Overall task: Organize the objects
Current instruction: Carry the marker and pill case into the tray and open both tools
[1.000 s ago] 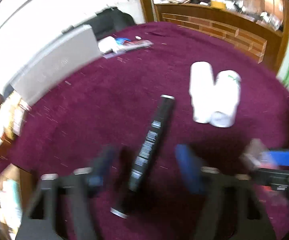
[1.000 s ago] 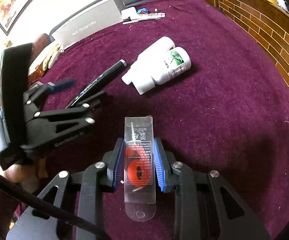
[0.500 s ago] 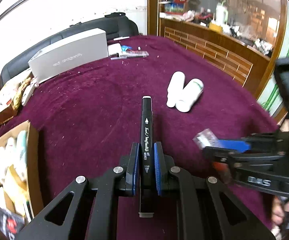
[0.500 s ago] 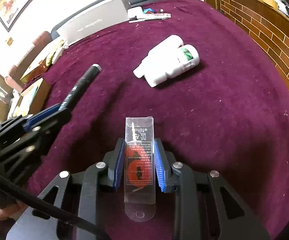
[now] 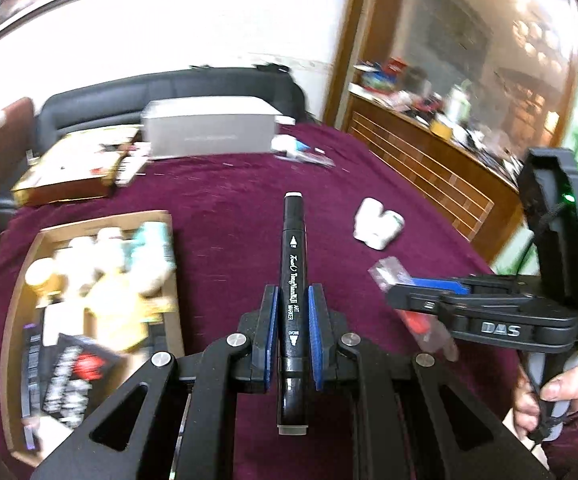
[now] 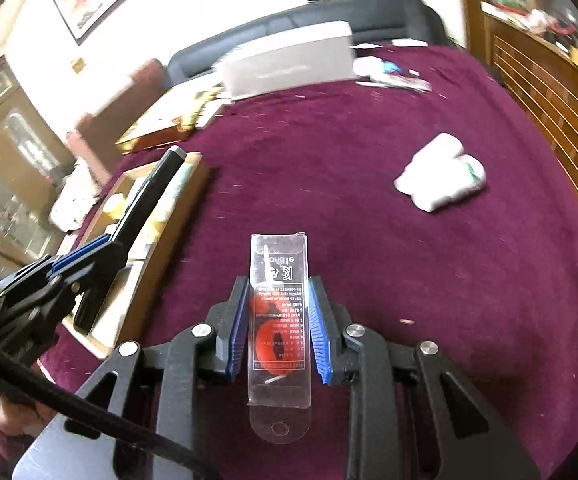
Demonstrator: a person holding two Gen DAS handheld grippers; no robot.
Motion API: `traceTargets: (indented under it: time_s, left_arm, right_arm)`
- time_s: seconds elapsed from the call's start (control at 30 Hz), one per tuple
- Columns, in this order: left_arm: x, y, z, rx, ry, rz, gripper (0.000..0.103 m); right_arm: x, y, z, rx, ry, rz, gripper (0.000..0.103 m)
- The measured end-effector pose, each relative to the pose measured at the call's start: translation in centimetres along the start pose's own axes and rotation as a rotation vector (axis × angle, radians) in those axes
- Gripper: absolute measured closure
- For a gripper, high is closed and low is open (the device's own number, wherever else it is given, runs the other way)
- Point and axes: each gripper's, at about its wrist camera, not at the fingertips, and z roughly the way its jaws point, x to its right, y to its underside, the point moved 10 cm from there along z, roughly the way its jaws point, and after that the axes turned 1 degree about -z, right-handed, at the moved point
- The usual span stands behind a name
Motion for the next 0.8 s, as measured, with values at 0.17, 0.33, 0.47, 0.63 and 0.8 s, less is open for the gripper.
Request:
traceTargets:
  time_s: [0.17, 0.33, 0.47, 0.63, 0.8]
  left_arm:
    - [-6.9, 0.4, -2.5, 0.037, -0.099, -0.077, 0.091]
    - [-12.9, 1.8, -3.8, 0.042, -0.187, -0.133, 0.091]
    - [-16.6, 2.8, -3.8, 0.035, -0.247, -0.156, 0.091]
    - [-20.1, 4.1, -3.0, 0.009, -0.297, -0.193, 0.091]
    - [-22.0, 5.2, -1.2, -0.024, -0.328, -0.216, 0.091]
  right_arm:
    - [-5.9, -0.5, 0.9, -0.021, -0.068, -0.066, 0.077]
    - [-11.5, -0.1, 3.1, -0.068, -0.134, -0.126, 0.077]
    - [-15.6, 0.7, 5.3, -0.116, -0.184, -0.155, 0.077]
    - [-19.4, 2.0, 7.9, -0.181, -0.222, -0.165, 0.077]
    - [-20.9, 3.1, 10.8, -0.228, -0.217, -0.154, 0.077]
